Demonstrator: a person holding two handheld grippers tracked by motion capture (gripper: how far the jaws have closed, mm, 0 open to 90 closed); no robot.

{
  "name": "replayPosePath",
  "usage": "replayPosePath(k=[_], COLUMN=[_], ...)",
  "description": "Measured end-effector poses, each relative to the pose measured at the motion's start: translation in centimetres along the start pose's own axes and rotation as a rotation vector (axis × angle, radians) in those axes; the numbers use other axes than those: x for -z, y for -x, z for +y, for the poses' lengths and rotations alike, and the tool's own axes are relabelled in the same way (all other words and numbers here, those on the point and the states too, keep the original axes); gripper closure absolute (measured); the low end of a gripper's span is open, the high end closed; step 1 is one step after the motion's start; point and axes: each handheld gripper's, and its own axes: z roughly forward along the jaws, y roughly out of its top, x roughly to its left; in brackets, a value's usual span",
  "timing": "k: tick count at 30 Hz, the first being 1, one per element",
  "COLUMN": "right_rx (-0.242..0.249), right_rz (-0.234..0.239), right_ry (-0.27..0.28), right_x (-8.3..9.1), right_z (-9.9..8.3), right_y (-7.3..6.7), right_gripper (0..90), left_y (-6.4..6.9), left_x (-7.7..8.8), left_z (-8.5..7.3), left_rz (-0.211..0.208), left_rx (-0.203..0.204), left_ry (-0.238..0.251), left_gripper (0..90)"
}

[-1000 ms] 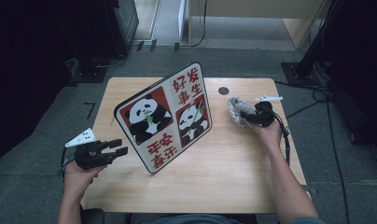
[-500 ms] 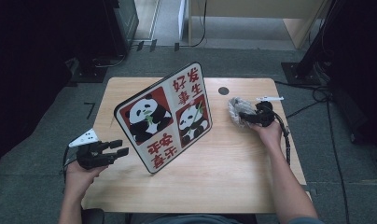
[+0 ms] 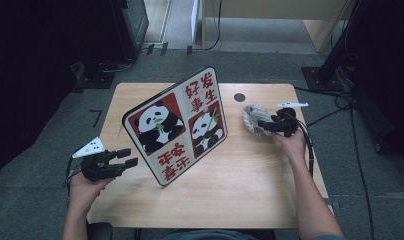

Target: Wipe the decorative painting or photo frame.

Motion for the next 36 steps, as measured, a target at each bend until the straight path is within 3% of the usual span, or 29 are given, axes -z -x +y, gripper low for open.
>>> replayPosePath(k=[7, 11, 15, 20, 26, 31, 36], right_rx=[0.004, 0.014, 0.028, 0.050, 0.067, 0.074, 0.051], right_rz=[0.006, 0.009, 0.028, 0.047, 0.074, 0.085, 0.096], right_ry=[0.012, 0.022, 0.021, 0.011, 0.009, 0.008, 0.023], right_x=[1.9, 2.8, 3.8, 4.5, 4.8, 4.9, 5.1], right_z=[-0.4, -0.9, -1.5, -2.2, -3.1, -3.6, -4.0], right_y=[-0.8, -1.5, -2.4, -3.5, -4.5, -4.6, -4.3], right_gripper=[30.4, 31.0, 32.1, 32.6, 34.2, 35.3, 36.6], left_y=[1.3, 1.7, 2.1, 1.8, 1.0, 0.2, -0.3], left_x=[-0.5, -0.6, -1.1, -1.6, -1.7, -1.9, -2.4], left_z=[0.8, 1.1, 1.3, 1.2, 1.0, 0.8, 0.9], left_rz=[-0.027, -0.039, -0.022, -0.014, 0.032, 0.054, 0.076], left_rx=[-0.029, -0.025, -0.028, -0.013, 0.011, 0.028, 0.032], left_ry=[-0.003, 0.009, 0.003, 0.003, 0.009, 0.006, -0.003], left_gripper=[45.3, 44.1, 44.4, 44.0, 44.4, 44.5, 44.4])
